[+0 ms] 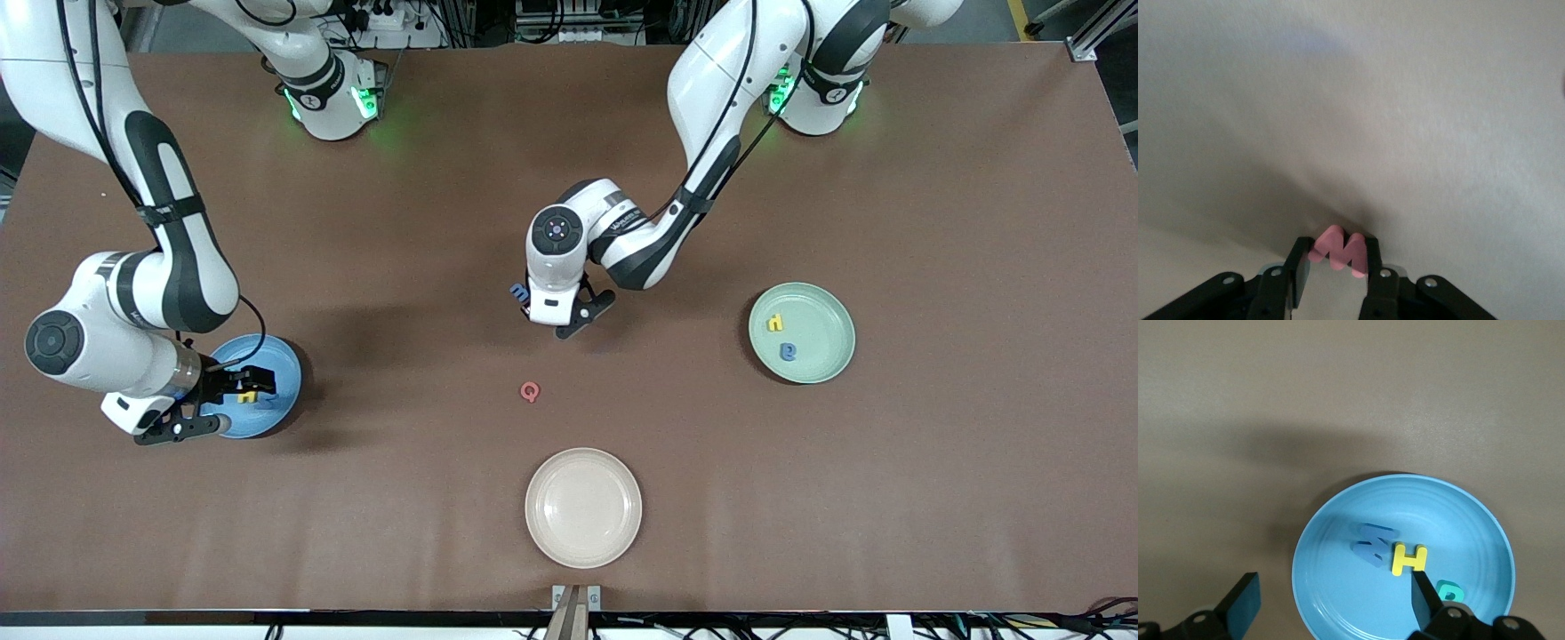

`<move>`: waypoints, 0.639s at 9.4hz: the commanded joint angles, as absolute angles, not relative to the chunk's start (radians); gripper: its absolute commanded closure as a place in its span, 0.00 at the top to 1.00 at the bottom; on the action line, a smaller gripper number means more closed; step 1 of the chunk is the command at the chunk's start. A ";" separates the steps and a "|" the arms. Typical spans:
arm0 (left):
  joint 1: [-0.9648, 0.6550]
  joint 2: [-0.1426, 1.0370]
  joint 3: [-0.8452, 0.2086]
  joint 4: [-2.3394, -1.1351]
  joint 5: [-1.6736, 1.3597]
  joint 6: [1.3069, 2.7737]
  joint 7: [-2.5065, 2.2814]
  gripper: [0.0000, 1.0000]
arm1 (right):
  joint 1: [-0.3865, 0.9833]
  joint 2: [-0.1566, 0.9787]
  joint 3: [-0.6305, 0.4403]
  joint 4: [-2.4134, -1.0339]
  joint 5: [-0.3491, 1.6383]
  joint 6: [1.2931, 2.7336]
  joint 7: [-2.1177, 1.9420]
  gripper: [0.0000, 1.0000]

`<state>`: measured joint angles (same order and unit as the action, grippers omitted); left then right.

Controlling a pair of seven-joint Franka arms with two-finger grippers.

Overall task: Sort uppercase to blue plate, lowercase to green plate
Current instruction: 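Release the pink m on the green plate while the right gripper returns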

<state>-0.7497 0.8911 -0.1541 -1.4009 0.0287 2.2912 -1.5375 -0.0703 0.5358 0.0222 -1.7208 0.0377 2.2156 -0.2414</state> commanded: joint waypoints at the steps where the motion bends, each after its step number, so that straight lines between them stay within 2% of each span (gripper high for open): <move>1: -0.726 0.877 -0.152 -1.396 0.009 2.255 -1.514 0.16 | -0.049 0.548 0.021 -1.698 0.020 2.209 -0.190 1.00; 3: -0.709 0.845 -0.150 -1.402 0.008 2.229 -1.476 0.09 | -0.043 0.548 0.021 -1.698 0.020 2.209 -0.175 1.00; 6: -0.643 0.805 -0.152 -1.417 0.006 2.161 -1.362 0.05 | -0.022 0.549 0.021 -1.674 0.018 2.206 -0.134 1.00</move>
